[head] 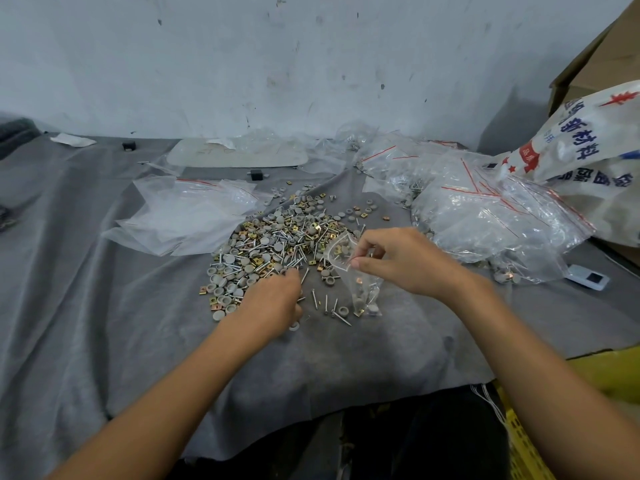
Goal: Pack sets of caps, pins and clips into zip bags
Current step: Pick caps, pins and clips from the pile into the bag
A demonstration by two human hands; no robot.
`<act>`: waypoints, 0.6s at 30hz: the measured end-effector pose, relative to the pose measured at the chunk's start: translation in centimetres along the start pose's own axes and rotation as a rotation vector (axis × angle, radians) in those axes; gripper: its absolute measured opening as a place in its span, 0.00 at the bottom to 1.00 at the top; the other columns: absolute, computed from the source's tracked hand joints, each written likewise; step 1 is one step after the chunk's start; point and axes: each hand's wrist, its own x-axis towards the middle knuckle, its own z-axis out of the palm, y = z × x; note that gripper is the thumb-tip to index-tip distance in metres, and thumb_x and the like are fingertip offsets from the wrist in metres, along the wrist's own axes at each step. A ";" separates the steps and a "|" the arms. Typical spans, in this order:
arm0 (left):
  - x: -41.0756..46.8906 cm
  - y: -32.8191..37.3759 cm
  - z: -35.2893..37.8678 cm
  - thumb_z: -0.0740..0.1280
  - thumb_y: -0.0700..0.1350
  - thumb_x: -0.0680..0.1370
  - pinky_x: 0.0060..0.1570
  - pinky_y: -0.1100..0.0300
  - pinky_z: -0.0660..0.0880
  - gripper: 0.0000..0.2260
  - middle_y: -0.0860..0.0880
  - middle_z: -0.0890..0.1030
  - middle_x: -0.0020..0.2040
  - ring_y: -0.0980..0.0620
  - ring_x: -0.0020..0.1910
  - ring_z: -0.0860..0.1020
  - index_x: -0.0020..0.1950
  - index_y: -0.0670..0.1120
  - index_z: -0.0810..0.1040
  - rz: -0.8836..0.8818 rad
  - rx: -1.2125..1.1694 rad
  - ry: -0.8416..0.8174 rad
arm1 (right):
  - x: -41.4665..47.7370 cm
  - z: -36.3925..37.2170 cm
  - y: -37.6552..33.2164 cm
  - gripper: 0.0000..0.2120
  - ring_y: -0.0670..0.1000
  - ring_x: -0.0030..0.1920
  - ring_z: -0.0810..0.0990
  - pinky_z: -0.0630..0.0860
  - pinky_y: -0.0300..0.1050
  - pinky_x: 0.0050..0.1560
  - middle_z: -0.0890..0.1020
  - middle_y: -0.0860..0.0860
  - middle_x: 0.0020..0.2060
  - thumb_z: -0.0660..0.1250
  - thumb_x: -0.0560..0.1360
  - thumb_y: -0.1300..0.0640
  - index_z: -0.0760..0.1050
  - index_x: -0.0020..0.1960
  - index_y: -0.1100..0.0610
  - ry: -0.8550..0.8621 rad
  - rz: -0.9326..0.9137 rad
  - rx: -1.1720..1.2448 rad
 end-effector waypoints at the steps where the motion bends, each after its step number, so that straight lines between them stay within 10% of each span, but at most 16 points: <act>1: 0.0 0.0 -0.1 0.66 0.44 0.78 0.41 0.52 0.67 0.13 0.41 0.80 0.55 0.38 0.53 0.79 0.59 0.42 0.66 0.004 0.010 -0.013 | 0.0 0.0 0.0 0.05 0.40 0.44 0.79 0.76 0.43 0.47 0.82 0.42 0.41 0.72 0.78 0.47 0.82 0.47 0.48 -0.001 0.000 0.003; 15: 1.9 0.8 -4.6 0.60 0.40 0.82 0.22 0.67 0.62 0.10 0.59 0.71 0.24 0.61 0.21 0.63 0.56 0.51 0.79 -0.094 -1.166 0.231 | 0.3 0.5 -0.2 0.05 0.35 0.41 0.77 0.67 0.36 0.38 0.78 0.36 0.36 0.72 0.77 0.46 0.81 0.47 0.47 -0.011 -0.016 -0.011; 18: 2.3 2.1 -5.1 0.61 0.39 0.82 0.22 0.68 0.62 0.09 0.57 0.72 0.29 0.62 0.22 0.63 0.55 0.48 0.79 -0.059 -1.269 0.276 | 0.3 0.6 -0.3 0.05 0.36 0.42 0.77 0.68 0.37 0.39 0.78 0.37 0.37 0.73 0.77 0.46 0.82 0.47 0.46 -0.003 -0.019 -0.028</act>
